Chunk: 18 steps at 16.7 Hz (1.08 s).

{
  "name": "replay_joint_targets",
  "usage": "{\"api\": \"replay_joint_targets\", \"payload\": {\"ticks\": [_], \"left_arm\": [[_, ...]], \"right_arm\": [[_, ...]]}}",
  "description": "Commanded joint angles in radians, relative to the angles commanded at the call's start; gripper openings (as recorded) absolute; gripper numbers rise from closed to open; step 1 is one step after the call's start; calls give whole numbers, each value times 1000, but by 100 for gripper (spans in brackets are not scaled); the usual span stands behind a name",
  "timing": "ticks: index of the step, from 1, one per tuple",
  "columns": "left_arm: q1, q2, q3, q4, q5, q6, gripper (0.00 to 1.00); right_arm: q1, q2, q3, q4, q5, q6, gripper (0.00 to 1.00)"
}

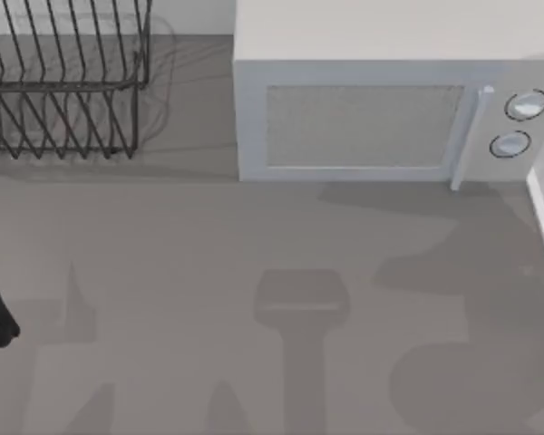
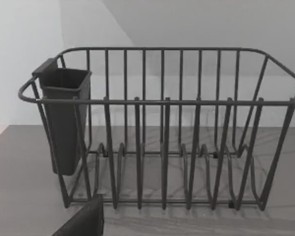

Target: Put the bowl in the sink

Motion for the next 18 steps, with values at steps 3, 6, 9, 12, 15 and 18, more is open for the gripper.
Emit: {"api": "replay_joint_targets", "payload": {"ticks": [3,6,9,12,15,18], "left_arm": [[0,0,0,0,0,0,100],[0,0,0,0,0,0,100],[0,0,0,0,0,0,100],[0,0,0,0,0,0,100],[0,0,0,0,0,0,100],[0,0,0,0,0,0,100]], "right_arm": [[-57,1,-106,210,-12,-15,0],[-88,-3,-176,343,-13,-20,0],[-97,-4,-198,382,-13,-20,0],[-97,-4,-198,382,-13,-20,0],[-93,12,-197,394,-13,-19,0],[-97,110,-207,494,-15,-19,0]]}}
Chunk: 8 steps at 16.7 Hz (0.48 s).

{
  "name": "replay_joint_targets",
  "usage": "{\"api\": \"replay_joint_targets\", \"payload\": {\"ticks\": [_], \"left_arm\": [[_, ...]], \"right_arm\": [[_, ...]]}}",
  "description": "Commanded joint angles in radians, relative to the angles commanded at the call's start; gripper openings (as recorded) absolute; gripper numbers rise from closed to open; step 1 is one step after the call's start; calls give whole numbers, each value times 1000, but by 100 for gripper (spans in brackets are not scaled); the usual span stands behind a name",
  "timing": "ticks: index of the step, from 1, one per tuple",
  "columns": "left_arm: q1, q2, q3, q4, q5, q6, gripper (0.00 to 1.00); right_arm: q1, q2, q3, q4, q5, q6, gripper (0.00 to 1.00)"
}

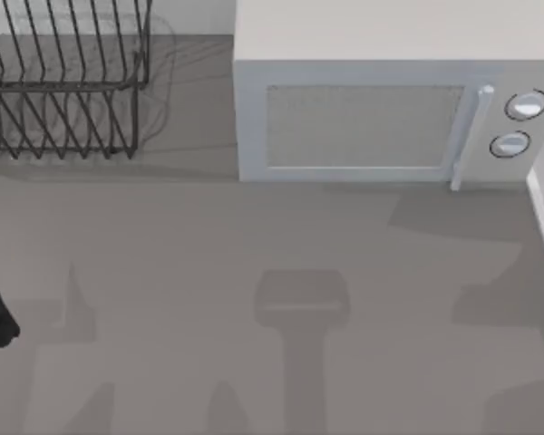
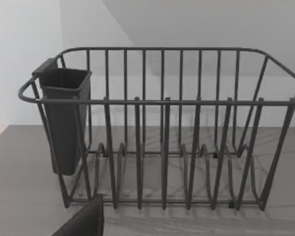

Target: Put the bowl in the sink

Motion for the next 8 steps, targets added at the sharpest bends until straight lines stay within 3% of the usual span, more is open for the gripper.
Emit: {"api": "replay_joint_targets", "payload": {"ticks": [8], "left_arm": [[0,0,0,0,0,0,100]], "right_arm": [[-6,468,-70,559,5,-6,0]]}}
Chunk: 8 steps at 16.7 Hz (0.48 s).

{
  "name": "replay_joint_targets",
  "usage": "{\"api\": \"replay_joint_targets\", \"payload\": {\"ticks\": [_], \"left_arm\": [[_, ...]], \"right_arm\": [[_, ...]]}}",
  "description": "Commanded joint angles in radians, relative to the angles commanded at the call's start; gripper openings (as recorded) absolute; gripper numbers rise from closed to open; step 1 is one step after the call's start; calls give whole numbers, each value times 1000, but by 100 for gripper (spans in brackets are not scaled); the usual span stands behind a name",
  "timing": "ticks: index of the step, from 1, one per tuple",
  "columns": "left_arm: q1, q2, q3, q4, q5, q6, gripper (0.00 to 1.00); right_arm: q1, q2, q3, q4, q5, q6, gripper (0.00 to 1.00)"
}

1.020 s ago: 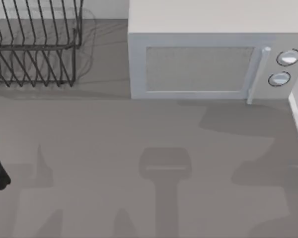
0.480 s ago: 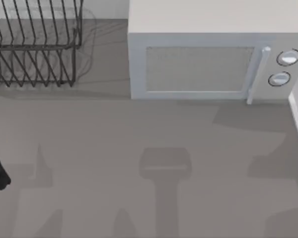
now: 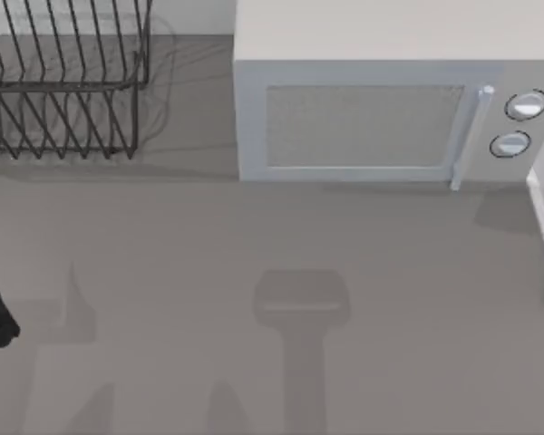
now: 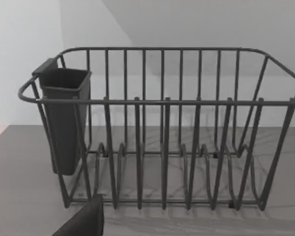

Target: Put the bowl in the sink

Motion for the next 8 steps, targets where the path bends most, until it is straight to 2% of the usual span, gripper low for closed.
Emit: {"api": "replay_joint_targets", "payload": {"ticks": [4,8], "left_arm": [[0,0,0,0,0,0,100],[0,0,0,0,0,0,100]], "right_arm": [[3,132,-25,146,6,1,0],[3,142,-27,157,7,1,0]]}}
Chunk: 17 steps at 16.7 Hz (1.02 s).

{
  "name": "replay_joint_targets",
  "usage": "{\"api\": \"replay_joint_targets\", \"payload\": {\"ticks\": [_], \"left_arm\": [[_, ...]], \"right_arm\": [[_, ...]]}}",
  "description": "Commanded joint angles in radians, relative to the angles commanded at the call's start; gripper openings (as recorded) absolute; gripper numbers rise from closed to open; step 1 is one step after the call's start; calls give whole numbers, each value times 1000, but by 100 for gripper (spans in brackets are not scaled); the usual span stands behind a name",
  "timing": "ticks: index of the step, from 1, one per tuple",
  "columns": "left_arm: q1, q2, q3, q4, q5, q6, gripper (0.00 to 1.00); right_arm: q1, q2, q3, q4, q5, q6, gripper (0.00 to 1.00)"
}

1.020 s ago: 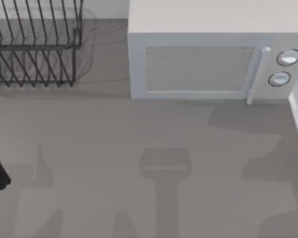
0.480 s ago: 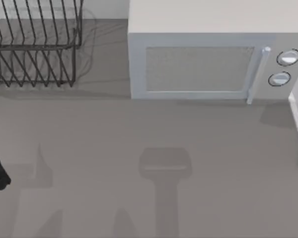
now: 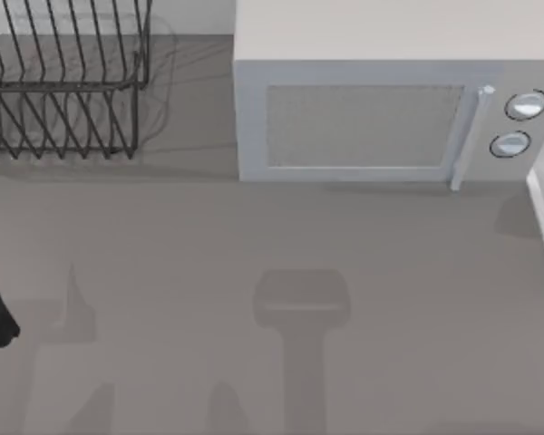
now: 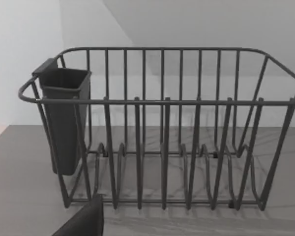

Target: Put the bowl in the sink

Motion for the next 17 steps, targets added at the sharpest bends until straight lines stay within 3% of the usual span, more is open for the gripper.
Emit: {"api": "replay_joint_targets", "payload": {"ticks": [1,14,17], "left_arm": [[0,0,0,0,0,0,100],[0,0,0,0,0,0,100],[0,0,0,0,0,0,100]], "right_arm": [[0,0,0,0,0,0,0],[0,0,0,0,0,0,98],[0,0,0,0,0,0,100]]}}
